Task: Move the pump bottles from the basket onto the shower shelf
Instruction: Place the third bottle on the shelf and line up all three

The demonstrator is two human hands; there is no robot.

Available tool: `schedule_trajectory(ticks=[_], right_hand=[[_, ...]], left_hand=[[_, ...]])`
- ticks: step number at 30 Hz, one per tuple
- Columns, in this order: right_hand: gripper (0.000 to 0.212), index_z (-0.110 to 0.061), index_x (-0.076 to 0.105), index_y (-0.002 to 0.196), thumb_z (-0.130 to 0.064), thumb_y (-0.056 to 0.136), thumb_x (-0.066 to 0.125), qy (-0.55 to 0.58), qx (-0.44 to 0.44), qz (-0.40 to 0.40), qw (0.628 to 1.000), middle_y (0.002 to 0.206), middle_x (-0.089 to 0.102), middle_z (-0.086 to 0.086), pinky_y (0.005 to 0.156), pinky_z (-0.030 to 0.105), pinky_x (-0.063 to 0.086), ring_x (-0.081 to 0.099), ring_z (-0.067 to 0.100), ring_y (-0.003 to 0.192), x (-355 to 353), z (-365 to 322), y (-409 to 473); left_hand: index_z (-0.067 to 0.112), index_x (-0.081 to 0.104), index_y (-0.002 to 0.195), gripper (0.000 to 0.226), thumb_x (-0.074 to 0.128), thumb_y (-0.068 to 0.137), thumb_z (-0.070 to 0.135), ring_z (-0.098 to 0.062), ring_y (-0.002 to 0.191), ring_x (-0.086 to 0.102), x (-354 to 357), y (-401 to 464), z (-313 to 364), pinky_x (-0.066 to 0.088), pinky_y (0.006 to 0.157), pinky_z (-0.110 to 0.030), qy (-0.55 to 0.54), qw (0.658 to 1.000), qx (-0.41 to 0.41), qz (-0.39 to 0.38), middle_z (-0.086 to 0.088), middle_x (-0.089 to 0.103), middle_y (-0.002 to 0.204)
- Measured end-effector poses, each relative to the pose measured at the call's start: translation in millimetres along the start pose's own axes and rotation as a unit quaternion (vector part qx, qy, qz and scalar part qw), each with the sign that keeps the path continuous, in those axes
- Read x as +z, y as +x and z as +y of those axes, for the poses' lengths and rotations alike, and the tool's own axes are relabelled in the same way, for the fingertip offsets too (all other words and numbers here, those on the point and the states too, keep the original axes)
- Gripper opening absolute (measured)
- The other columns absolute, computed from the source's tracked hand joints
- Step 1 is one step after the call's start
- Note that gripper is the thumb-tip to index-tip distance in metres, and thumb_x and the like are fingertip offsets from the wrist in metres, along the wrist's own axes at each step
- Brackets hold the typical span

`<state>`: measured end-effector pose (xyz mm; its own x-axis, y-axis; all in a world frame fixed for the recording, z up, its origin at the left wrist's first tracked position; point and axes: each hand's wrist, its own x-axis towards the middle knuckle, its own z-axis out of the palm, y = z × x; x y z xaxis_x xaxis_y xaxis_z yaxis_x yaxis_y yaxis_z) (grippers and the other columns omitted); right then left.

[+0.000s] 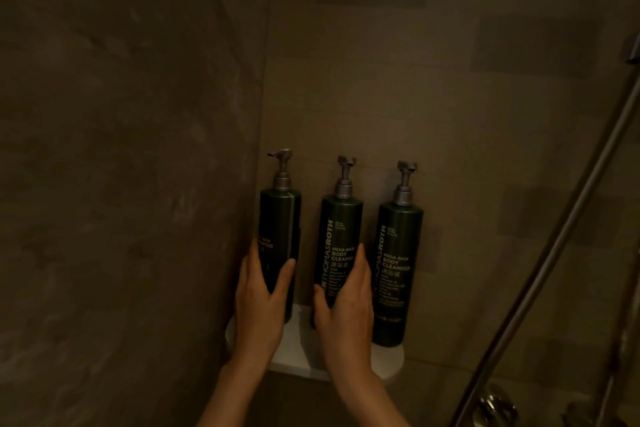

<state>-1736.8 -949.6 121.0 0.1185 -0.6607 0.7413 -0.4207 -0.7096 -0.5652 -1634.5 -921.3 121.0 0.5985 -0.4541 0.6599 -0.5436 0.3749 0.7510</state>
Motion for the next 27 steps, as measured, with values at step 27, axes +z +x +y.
schedule_trajectory(ticks=[27], right_hand=[[0.077, -0.019, 0.021, 0.146, -0.028, 0.084, 0.066, 0.063, 0.024, -0.031, 0.997, 0.142, 0.039, -0.001, 0.104, 0.021, 0.028, 0.036, 0.008, 0.129, 5, 10, 1]], left_hand=[[0.036, 0.040, 0.136, 0.064, 0.070, 0.081, 0.021, -0.011, 0.118, 0.054, -9, 0, -15, 0.048, 0.099, -0.044, -0.046, 0.997, -0.059, -0.033, 0.005, 0.056, 0.129]])
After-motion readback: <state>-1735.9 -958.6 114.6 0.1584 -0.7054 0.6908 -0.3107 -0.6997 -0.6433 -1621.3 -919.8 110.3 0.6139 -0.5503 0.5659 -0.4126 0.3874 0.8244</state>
